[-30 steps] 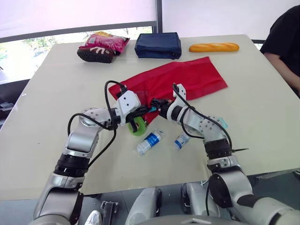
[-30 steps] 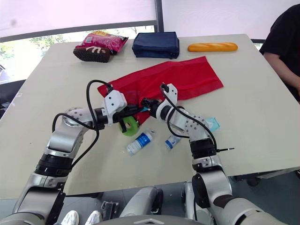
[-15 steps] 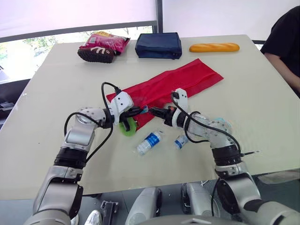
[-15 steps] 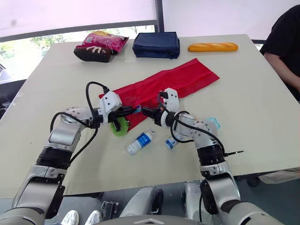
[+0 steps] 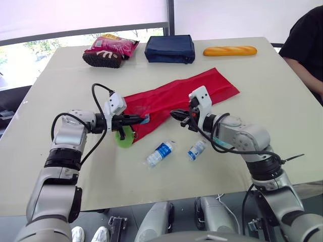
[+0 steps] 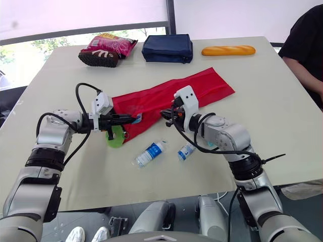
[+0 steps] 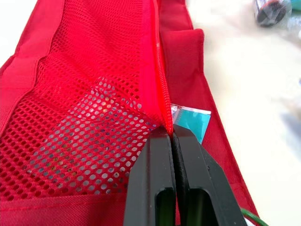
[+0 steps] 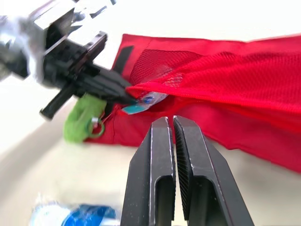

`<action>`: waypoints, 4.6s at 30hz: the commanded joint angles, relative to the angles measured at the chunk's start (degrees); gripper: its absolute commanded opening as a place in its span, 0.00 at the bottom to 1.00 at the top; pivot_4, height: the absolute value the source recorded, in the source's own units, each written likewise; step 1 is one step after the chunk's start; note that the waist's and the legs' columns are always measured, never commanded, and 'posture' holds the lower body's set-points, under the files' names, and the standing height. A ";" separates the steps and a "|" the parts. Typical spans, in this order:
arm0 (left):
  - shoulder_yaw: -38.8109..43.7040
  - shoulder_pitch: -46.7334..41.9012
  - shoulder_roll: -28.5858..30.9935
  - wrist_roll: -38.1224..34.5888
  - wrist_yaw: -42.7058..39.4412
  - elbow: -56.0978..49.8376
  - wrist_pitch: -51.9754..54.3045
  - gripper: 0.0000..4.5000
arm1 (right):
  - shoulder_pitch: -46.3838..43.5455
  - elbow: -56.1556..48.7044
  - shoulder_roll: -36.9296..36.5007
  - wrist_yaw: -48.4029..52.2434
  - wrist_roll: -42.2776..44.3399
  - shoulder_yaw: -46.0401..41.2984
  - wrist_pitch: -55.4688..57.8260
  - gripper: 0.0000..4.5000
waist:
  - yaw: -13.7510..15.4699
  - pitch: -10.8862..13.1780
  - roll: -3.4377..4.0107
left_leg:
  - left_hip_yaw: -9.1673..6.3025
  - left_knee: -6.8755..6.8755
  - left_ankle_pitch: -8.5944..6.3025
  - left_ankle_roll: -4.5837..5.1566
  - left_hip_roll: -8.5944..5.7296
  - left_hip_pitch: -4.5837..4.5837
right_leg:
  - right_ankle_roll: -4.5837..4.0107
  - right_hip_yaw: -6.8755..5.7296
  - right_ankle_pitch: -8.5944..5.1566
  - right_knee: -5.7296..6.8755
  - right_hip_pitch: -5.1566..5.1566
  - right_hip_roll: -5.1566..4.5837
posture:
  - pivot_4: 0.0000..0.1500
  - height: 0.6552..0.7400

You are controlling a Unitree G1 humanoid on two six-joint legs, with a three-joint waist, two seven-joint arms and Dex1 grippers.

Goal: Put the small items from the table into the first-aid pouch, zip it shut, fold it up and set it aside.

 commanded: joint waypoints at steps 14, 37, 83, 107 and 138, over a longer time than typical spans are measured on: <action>-0.81 -1.05 -1.12 -1.30 -5.07 -7.67 2.50 0.00 | -6.60 18.24 9.27 5.21 -21.18 10.54 -16.41 0.04 | -0.09 0.00 0.00 | -0.01 0.03 0.01 -0.01 -0.02 -0.01 | 0.00 0.01 0.00 0.01 -0.02 0.00 | 1.00 0.99; -1.11 2.80 -3.75 -2.07 -3.93 -13.63 3.62 0.00 | -15.53 41.68 23.07 4.18 -29.79 3.63 -28.15 0.04 | -0.27 0.00 0.00 | -0.03 0.02 0.05 -0.10 -0.02 -0.01 | -0.01 0.03 0.00 0.07 -0.07 0.03 | 1.00 0.99; -3.84 -13.36 12.80 19.31 5.01 37.54 -34.44 1.00 | 37.40 -27.73 -20.64 24.79 -3.57 -28.01 -26.65 0.93 | 0.62 -0.05 -0.07 | -0.05 0.03 -0.07 0.10 0.04 0.22 | 0.00 -0.09 -0.05 0.23 0.18 0.01 | 1.00 0.99; -4.13 -17.20 0.27 9.36 -9.62 16.03 -21.11 1.00 | 36.07 -27.43 -21.09 21.30 -3.82 -26.19 -28.11 0.99 | 2.51 0.01 -0.29 | -0.12 0.40 -0.01 0.00 0.01 -0.07 | 0.00 -0.24 -0.04 0.18 0.21 -0.05 | 1.00 0.99; -11.55 -23.68 -10.09 23.69 6.36 30.55 -28.54 0.14 | 36.21 -32.12 -23.19 14.35 -2.84 -25.79 -23.16 1.00 | 2.95 -0.02 -0.33 | -0.07 0.53 -0.01 0.01 0.02 -0.05 | 0.01 -0.18 -0.03 0.26 0.22 0.01 | 1.00 0.99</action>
